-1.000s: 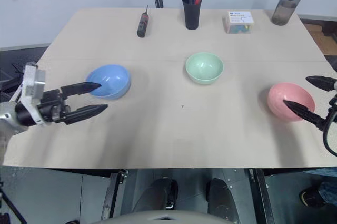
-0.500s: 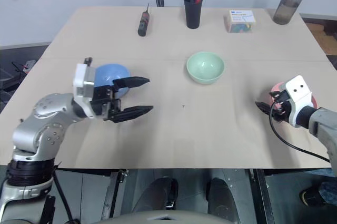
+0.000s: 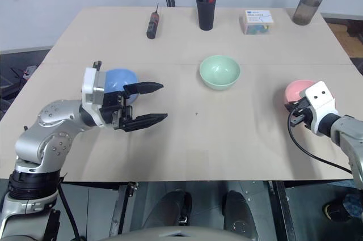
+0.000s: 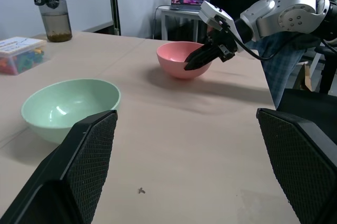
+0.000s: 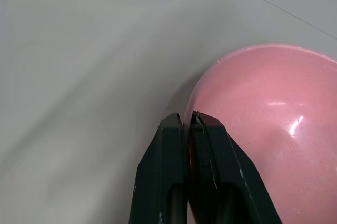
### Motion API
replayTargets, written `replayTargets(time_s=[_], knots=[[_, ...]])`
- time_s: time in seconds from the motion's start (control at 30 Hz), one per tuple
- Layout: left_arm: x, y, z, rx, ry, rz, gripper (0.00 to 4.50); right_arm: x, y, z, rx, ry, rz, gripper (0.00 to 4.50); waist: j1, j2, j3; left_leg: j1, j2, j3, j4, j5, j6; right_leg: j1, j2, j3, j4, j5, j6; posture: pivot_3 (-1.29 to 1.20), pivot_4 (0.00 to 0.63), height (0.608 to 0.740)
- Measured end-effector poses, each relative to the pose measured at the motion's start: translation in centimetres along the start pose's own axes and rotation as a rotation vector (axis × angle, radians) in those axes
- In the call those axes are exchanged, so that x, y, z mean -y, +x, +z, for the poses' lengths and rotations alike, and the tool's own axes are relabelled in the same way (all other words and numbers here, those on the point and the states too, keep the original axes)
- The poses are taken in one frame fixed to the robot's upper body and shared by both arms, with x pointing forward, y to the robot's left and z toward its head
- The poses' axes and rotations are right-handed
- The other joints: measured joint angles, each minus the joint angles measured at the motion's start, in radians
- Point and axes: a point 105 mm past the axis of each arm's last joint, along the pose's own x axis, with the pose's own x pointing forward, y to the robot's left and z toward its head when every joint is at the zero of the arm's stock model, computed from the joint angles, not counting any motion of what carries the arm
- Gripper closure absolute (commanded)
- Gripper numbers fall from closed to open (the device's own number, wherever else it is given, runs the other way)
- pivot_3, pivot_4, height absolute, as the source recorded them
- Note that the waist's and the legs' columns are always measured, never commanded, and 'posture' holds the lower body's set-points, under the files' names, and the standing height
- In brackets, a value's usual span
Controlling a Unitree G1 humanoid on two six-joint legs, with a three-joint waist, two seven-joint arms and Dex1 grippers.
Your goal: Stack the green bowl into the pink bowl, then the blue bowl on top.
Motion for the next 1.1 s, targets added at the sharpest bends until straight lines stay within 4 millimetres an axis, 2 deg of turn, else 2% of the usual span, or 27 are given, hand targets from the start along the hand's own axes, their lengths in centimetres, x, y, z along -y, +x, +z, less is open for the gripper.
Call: replayTargets(time_s=[0.1,0.17,0.2,0.27,0.37,0.47,0.53,0.6,0.67,0.77,0.83,0.97,1.0,1.1], knots=[[-0.2,0.1,0.2,0.0,0.012,0.0,0.0,0.0,0.0,0.0,0.002,-0.002,0.0,4.41,0.0,0.0,0.0,0.0,0.0,0.0,0.0,0.0,0.0,0.0,0.0,0.0,0.0,0.0,0.0,0.0,0.15,0.74],[-0.3,0.1,0.2,0.002,0.013,0.004,0.0,-0.9,0.0,0.6,0.034,-0.005,0.043,4.41,-0.001,0.0,0.0,0.0,0.0,0.0,0.0,0.0,0.0,0.0,0.0,0.0,0.0,0.0,0.0,0.0,0.15,0.74],[-0.4,0.1,0.2,0.001,0.012,0.006,0.0,-2.0,-0.1,1.6,0.077,-0.009,0.103,4.41,-0.004,0.0,0.0,0.0,0.001,0.0,0.0,0.0,0.0,0.0,0.001,0.0,0.0,0.0,0.0,0.0,0.15,0.74],[-0.5,0.1,0.1,0.001,0.012,0.008,0.0,-5.6,-0.5,4.7,0.2,-0.035,0.281,4.41,-0.009,0.0,0.0,0.0,0.002,0.0,0.0,0.0,0.0,0.0,0.002,0.001,0.0,0.0,0.0,0.0,0.15,0.74],[-0.5,0.2,0.0,0.003,0.015,0.005,0.0,-10.2,-1.1,7.3,0.283,-0.1,0.491,4.41,-0.005,0.0,0.0,0.001,0.002,-0.001,0.0,0.0,0.0,0.0,0.001,0.0,0.0,0.0,0.0,0.0,0.15,0.74],[-0.6,0.2,-0.1,0.009,0.012,0.01,0.0,-14.2,-0.7,7.6,0.293,-0.105,0.679,4.41,0.0,-0.001,0.0,0.0,0.0,-0.002,0.001,0.0,0.0,0.001,0.0,-0.001,0.0,0.0,0.0,0.0,0.15,0.74],[-0.5,0.4,-0.1,0.01,0.012,0.006,0.0,-16.6,-0.3,7.0,0.262,-0.132,0.794,4.41,0.002,-0.001,0.0,0.0,0.0,-0.002,0.002,0.0,0.0,0.001,0.0,-0.001,0.0,0.0,0.0,0.0,0.15,0.74],[-0.5,0.5,-0.1,0.014,0.016,0.005,0.0,-17.9,0.0,6.4,0.238,-0.151,0.859,4.41,0.001,-0.001,0.0,-0.001,0.0,-0.002,0.002,0.0,0.0,0.0,0.0,-0.001,0.0,0.0,0.0,0.0,0.15,0.74],[-0.6,0.5,-0.1,0.013,0.018,0.008,0.0,-18.3,0.8,6.5,0.239,-0.166,0.877,4.41,-0.002,-0.001,0.0,0.0,0.0,-0.002,0.002,0.0,0.0,0.0,0.0,-0.001,0.0,0.0,0.0,0.0,0.15,0.74],[-0.6,0.5,-0.2,0.013,0.017,0.019,0.0,-18.3,2.3,6.9,0.248,-0.191,0.861,3.48,-0.005,-0.001,0.0,0.001,0.001,-0.002,0.002,0.001,-0.001,0.0,0.001,-0.001,0.001,0.0,0.0,0.0,0.15,0.74],[-0.5,0.4,-0.4,0.01,0.009,0.027,0.0,-17.9,3.5,6.5,0.227,-0.188,0.832,2.71,-0.004,-0.001,0.0,0.001,0.0,-0.002,0.002,0.001,-0.001,0.0,0.001,-0.001,0.001,0.0,0.0,0.0,0.15,0.74],[-0.2,0.1,-1.2,-0.002,-0.018,0.047,0.0,-17.7,3.5,6.4,0.219,-0.234,0.845,0.9,-0.001,-0.001,0.0,-0.001,0.0,-0.002,0.001,0.001,-0.001,-0.001,0.0,-0.001,0.0,0.0,0.0,0.0,0.15,0.74],[-0.2,0.1,-1.2,-0.003,-0.018,0.053,0.0,-17.5,3.3,6.6,0.223,-0.251,0.84,0.77,-0.001,-0.001,0.0,-0.001,0.0,-0.002,0.001,0.001,-0.001,-0.001,0.0,-0.001,0.0,0.0,0.0,0.0,0.15,0.74],[-0.2,-0.1,-1.3,-0.007,-0.019,0.065,0.0,-16.1,2.0,9.9,0.333,-0.298,0.824,0.77,-0.003,0.0,0.0,0.0,0.0,-0.002,0.001,0.001,-0.001,-0.001,0.0,-0.001,0.001,0.0,0.0,0.0,0.15,0.74]])
